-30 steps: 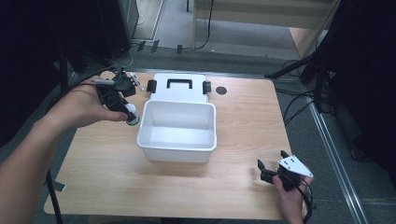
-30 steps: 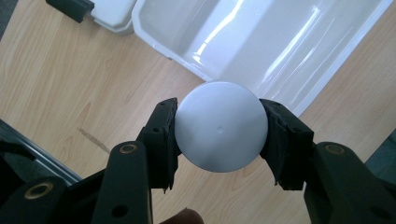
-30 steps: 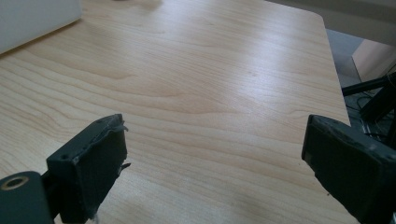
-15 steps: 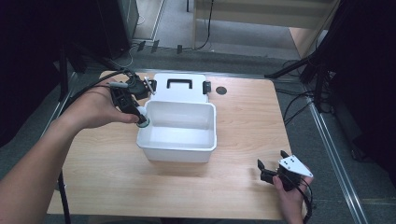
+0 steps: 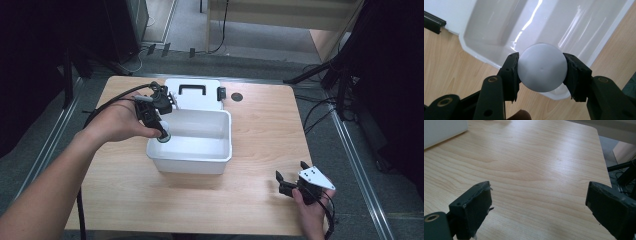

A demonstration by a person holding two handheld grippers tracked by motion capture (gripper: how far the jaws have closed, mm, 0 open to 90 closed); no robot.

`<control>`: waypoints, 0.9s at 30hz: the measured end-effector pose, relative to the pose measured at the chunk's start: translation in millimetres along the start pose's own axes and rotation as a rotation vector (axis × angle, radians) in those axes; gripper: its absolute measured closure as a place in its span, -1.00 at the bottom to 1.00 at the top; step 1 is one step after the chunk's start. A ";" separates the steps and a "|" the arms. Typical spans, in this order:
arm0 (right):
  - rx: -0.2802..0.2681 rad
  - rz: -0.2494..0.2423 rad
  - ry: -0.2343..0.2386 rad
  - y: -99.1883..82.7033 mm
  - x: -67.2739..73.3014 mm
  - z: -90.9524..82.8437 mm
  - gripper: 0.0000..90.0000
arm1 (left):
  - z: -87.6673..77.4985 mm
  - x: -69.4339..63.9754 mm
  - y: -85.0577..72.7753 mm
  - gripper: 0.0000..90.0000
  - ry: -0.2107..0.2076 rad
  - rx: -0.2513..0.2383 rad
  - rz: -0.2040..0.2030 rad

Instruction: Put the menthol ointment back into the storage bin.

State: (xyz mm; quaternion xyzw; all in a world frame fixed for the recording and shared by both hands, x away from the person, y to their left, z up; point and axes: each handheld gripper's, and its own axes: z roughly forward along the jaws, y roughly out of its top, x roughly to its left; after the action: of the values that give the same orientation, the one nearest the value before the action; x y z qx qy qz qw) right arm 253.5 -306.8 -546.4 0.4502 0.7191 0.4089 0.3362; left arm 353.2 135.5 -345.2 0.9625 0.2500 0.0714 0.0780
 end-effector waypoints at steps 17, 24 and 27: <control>-0.001 0.004 0.001 0.0 -0.1 0.0 -0.85 | 44.4 -3.4 1.8 0.14 -0.018 0.050 0.031; -0.001 0.001 0.001 0.0 -0.1 0.1 -0.85 | 59.7 -3.9 0.7 0.14 -0.026 0.061 0.032; -0.001 -0.001 0.001 0.0 0.1 0.1 -0.85 | 63.7 -4.0 0.7 0.14 -0.025 0.064 0.034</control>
State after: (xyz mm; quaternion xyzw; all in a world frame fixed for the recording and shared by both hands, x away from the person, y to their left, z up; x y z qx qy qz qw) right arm 253.5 -306.6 -546.4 0.4494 0.7191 0.4094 0.3366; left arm 361.4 125.6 -407.8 0.9694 0.2348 0.0525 0.0490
